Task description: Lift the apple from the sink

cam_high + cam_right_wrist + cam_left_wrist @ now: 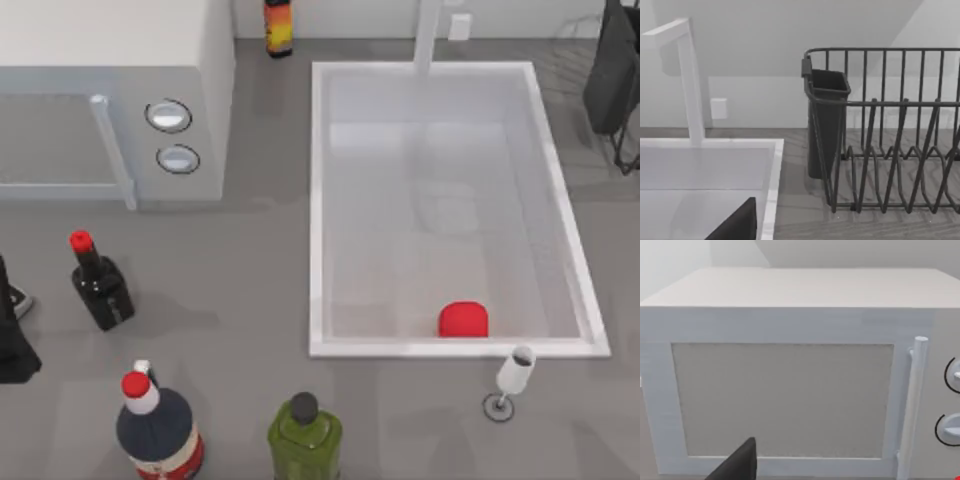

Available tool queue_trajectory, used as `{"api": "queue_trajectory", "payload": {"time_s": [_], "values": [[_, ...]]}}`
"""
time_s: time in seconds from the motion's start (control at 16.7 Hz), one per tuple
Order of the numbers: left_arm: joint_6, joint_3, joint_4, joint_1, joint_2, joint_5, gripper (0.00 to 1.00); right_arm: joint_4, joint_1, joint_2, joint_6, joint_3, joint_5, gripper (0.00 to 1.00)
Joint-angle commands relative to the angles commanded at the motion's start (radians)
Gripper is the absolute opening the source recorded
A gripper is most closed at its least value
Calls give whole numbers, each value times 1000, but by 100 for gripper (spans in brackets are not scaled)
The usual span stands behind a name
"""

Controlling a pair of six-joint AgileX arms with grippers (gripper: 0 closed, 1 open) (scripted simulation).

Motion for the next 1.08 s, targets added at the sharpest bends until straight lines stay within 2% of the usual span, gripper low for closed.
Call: {"api": "queue_trajectory", "payload": {"time_s": [0.54, 0.78, 1.08], "values": [[0, 0, 0, 0, 0, 0, 100, -39, 18, 62, 19, 57, 0, 100], [0, 0, 0, 0, 0, 0, 100, -167, 78, 292, 81, 246, 0, 100], [0, 0, 0, 0, 0, 0, 100, -403, 187, 756, 194, 592, 1, 100]]}}
